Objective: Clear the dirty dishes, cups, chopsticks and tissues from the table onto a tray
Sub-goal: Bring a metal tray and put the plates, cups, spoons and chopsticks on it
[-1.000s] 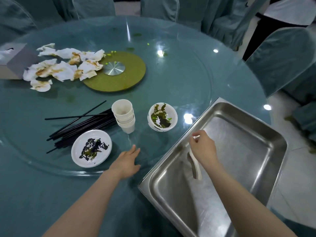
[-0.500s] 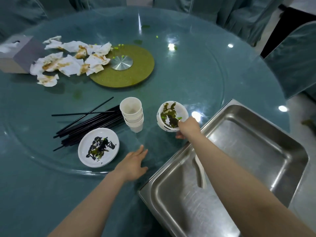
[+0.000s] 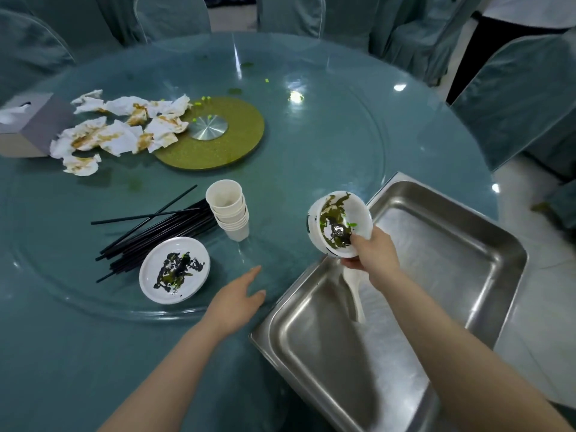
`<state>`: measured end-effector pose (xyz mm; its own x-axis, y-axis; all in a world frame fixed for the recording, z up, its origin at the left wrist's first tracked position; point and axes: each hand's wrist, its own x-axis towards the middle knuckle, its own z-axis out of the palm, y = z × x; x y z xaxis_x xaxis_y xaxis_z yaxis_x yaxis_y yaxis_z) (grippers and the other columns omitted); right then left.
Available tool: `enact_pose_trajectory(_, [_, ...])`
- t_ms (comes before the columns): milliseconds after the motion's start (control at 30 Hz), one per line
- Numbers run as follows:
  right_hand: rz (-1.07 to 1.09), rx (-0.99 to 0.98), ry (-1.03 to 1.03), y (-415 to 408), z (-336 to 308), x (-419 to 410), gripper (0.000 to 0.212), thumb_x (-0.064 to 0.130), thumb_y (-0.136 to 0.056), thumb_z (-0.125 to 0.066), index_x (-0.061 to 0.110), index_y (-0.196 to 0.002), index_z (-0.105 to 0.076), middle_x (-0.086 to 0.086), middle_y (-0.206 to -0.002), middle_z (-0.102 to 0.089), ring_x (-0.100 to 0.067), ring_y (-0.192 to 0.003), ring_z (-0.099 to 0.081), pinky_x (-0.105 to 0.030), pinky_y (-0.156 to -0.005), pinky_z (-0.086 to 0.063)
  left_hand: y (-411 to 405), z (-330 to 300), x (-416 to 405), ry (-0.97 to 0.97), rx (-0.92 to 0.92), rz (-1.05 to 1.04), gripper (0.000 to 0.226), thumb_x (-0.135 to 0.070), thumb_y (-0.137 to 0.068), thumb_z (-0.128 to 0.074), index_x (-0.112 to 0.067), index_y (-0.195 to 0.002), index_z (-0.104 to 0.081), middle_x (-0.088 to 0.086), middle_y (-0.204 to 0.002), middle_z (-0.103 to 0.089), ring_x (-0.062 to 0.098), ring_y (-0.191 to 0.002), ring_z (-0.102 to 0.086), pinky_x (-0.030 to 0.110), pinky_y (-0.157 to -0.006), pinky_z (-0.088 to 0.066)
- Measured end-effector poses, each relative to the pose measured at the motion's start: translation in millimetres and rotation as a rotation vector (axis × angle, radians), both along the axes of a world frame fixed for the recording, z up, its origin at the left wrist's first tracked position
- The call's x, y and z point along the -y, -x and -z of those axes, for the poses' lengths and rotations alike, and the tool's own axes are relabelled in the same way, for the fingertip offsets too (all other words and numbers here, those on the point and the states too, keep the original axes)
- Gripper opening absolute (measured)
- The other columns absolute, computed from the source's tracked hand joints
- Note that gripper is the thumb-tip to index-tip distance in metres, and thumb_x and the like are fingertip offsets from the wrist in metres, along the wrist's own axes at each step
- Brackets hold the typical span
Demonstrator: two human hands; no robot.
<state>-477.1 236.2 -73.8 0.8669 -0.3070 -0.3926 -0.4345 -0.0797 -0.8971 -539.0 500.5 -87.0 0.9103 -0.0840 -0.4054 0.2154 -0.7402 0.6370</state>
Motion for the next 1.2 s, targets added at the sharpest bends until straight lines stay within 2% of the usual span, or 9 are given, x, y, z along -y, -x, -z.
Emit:
enact_pose_trajectory(300, [0.304, -0.115, -0.072, 96, 37, 63, 0.018, 0.002, -0.087, -0.048, 0.016, -0.093, -0.058, -0.014, -0.086, -0.067, -0.029, -0.063, -0.069, -0.026, -0.044, -0.051, 33, -19, 29, 0.135, 0.072, 0.070, 0.056, -0.026, -0.093, -0.055, -0.029, -0.144, -0.035, -0.007, -0.148, -0.039, 0.008, -0.137, -0.035, 0.020, -0.108, -0.024])
enact_pose_trajectory(467, [0.398, -0.171, -0.167, 122, 58, 72, 0.017, 0.005, -0.092, -0.049, 0.011, -0.107, -0.053, -0.015, -0.100, -0.062, -0.036, -0.088, -0.066, -0.030, -0.050, -0.056, 49, -25, 34, 0.191, 0.097, 0.080, 0.053, -0.022, -0.093, -0.056, -0.026, -0.143, -0.040, -0.011, -0.144, -0.043, 0.003, -0.133, -0.038, 0.016, -0.106, -0.025])
enact_pose_trajectory(567, [0.406, -0.210, -0.209, 127, 58, 71, 0.017, 0.008, -0.093, -0.053, 0.008, -0.110, -0.052, -0.018, -0.098, -0.064, -0.034, -0.084, -0.067, -0.034, -0.052, -0.057, 57, -26, 30, 0.234, 0.090, 0.064, 0.051, -0.019, -0.093, -0.056, -0.023, -0.141, -0.042, -0.009, -0.144, -0.044, 0.005, -0.133, -0.039, 0.024, -0.113, -0.026])
enact_pose_trajectory(667, [0.347, -0.270, -0.243, 135, 49, 66, 0.018, 0.021, -0.096, -0.055, 0.004, -0.102, -0.053, -0.024, -0.086, -0.067, -0.036, -0.075, -0.068, -0.041, -0.061, -0.058, 66, -30, 23, 0.274, 0.070, 0.031, 0.051, -0.016, -0.092, -0.056, -0.021, -0.141, -0.043, -0.009, -0.144, -0.044, 0.005, -0.133, -0.040, 0.033, -0.115, -0.027])
enact_pose_trajectory(767, [0.270, -0.375, -0.214, 147, 35, 62, 0.034, 0.037, -0.096, -0.054, 0.003, -0.093, -0.053, -0.026, -0.087, -0.067, -0.037, -0.076, -0.069, -0.041, -0.063, -0.059, 74, -32, 19, 0.308, 0.069, 0.010, 0.050, -0.013, -0.092, -0.056, -0.018, -0.141, -0.044, -0.008, -0.143, -0.046, 0.005, -0.131, -0.042, 0.035, -0.115, -0.028])
enact_pose_trajectory(833, [0.165, -0.451, -0.169, 156, 26, 60, 0.044, 0.044, -0.095, -0.052, 0.000, -0.096, -0.054, -0.026, -0.091, -0.068, -0.037, -0.077, -0.070, -0.038, -0.062, -0.059, 79, -34, 15, 0.336, 0.072, -0.004, 0.047, -0.010, -0.093, -0.054, -0.017, -0.139, -0.046, -0.007, -0.140, -0.049, 0.005, -0.128, -0.045, 0.031, -0.113, -0.030])
enact_pose_trajectory(933, [-0.013, -0.473, -0.213, 166, 17, 51, 0.055, 0.051, -0.094, -0.050, -0.003, -0.104, -0.058, -0.024, -0.094, -0.070, -0.035, -0.080, -0.072, -0.037, -0.064, -0.059, 87, -36, 9, 0.384, 0.074, -0.038, 0.041, -0.008, -0.093, -0.054, -0.016, -0.133, -0.051, -0.006, -0.132, -0.056, 0.003, -0.117, -0.052, 0.020, -0.102, -0.035])
enact_pose_trajectory(1033, [-0.123, -0.440, -0.296, 165, 7, 32, 0.055, 0.050, -0.095, -0.048, -0.001, -0.109, -0.060, -0.021, -0.097, -0.072, -0.034, -0.086, -0.071, -0.038, -0.067, -0.058, 97, -38, -3, 0.415, 0.077, -0.101, 0.038, -0.006, -0.092, -0.055, -0.014, -0.129, -0.054, -0.001, -0.127, -0.060, 0.004, -0.109, -0.056, 0.020, -0.096, -0.038])
enact_pose_trajectory(1200, [-0.261, -0.344, -0.315, 143, -7, -19, 0.042, 0.045, -0.097, -0.045, 0.009, -0.112, -0.062, -0.010, -0.101, -0.073, -0.026, -0.091, -0.071, -0.036, -0.073, -0.056, 117, -42, -38, 0.399, 0.088, -0.189, 0.036, -0.004, -0.093, -0.053, -0.011, -0.128, -0.054, 0.002, -0.126, -0.060, 0.007, -0.110, -0.056, 0.020, -0.097, -0.038])
